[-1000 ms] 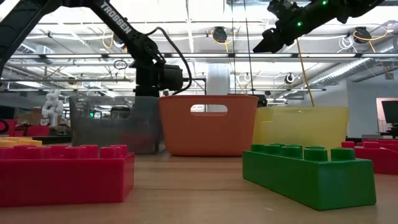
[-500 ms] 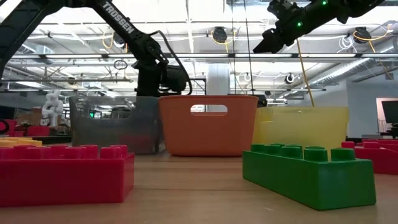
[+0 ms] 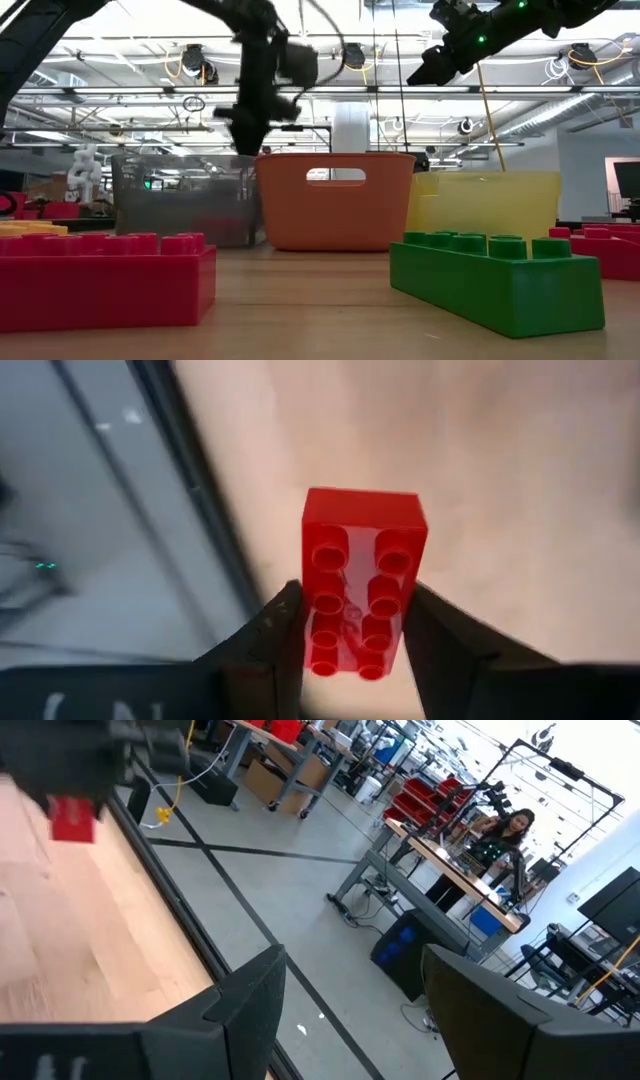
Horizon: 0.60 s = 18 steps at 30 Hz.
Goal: Sort & place blocks by color
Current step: Put the red game piece into the black bin
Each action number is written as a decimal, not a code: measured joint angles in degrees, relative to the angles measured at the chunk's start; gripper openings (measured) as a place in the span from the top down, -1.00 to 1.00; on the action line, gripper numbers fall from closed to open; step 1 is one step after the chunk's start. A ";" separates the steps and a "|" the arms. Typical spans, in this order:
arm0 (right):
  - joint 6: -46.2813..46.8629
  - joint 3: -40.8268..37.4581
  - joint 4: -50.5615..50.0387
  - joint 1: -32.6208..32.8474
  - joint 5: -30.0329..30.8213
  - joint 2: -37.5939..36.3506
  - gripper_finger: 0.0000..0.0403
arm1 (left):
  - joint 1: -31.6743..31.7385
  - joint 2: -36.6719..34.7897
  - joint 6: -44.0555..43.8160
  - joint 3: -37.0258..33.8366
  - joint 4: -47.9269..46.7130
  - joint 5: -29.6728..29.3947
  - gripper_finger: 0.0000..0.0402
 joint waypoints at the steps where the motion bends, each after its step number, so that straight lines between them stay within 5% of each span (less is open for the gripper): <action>1: 0.05 -0.02 -0.29 0.00 0.00 -0.02 -0.12 | -0.33 -0.05 -3.33 1.47 -1.49 3.24 0.33; 7: 0.20 -0.02 -1.20 0.00 0.01 -0.02 -0.12 | -4.58 -0.04 -20.56 3.43 -5.99 18.03 0.30; 18: 0.00 -0.02 -1.15 0.00 0.01 -0.01 -0.12 | -14.22 -0.02 -32.65 0.59 -10.18 14.60 0.31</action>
